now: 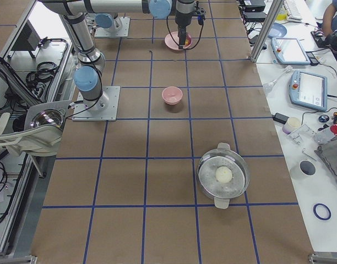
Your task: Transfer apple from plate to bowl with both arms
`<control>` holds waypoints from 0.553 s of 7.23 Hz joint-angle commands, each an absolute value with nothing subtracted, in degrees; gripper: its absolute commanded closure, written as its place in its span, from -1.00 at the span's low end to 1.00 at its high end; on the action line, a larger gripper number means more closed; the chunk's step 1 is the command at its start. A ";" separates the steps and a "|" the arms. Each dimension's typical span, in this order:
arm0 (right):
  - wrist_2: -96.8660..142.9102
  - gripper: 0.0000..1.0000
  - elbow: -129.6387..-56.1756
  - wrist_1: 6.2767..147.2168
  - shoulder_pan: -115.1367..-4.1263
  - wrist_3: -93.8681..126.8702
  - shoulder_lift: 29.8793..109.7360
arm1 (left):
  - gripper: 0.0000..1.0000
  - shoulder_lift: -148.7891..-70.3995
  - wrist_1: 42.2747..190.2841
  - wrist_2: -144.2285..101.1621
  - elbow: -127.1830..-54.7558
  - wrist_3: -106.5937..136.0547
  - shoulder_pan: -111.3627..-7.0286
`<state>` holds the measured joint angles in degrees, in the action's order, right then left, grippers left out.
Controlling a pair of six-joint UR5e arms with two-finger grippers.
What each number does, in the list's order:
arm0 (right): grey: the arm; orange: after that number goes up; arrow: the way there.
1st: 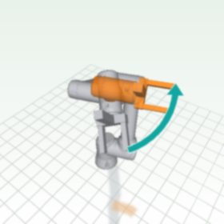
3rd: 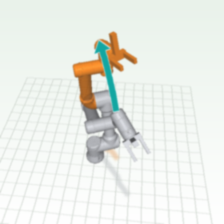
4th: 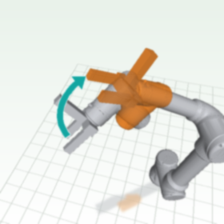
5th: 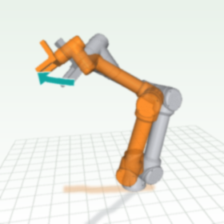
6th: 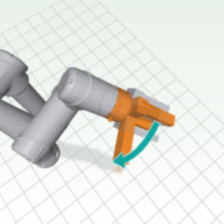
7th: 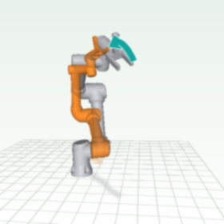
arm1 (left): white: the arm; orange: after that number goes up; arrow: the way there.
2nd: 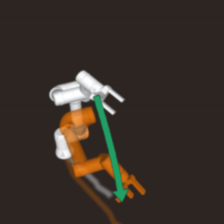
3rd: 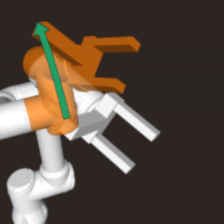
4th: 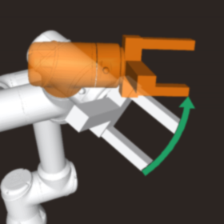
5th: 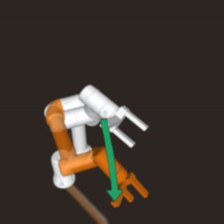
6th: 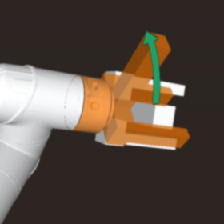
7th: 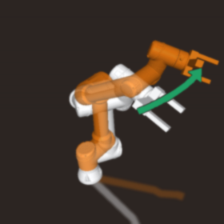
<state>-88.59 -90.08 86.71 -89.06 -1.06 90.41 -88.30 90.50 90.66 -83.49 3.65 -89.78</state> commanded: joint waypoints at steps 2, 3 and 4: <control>-88.68 -1.00 -90.62 86.57 -89.03 -0.97 90.88 | -1.00 -89.47 89.47 89.74 -84.11 3.51 -89.65; -88.68 -1.00 -90.62 86.57 -89.03 -0.97 90.88 | -1.00 -89.30 90.08 93.04 -83.33 3.17 -89.74; -88.68 -1.00 -90.70 86.57 -89.03 -0.97 90.88 | -1.00 -89.47 90.52 93.08 -84.02 3.77 -90.17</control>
